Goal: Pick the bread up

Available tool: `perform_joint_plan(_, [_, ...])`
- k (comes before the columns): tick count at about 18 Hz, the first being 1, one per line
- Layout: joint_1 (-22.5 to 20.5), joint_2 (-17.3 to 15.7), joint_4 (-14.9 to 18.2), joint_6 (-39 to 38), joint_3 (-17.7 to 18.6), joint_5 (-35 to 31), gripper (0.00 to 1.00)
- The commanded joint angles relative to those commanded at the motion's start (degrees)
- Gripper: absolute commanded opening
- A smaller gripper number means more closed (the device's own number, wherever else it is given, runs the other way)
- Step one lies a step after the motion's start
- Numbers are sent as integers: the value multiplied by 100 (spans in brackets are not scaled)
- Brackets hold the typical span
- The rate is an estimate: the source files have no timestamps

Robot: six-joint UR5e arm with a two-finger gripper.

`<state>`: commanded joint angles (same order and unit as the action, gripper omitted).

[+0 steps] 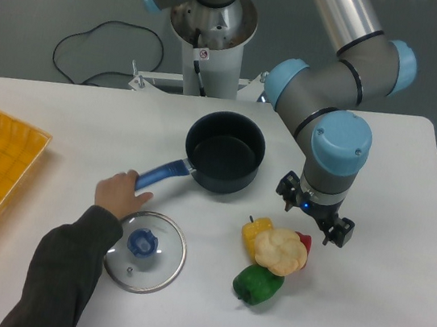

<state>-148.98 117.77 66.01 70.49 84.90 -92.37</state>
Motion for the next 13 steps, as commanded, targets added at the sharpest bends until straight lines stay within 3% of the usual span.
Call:
perform_joint_plan(5, [185, 194, -307, -238, 88, -70, 100])
perform_joint_plan(13, [203, 115, -343, -203, 281, -176, 100])
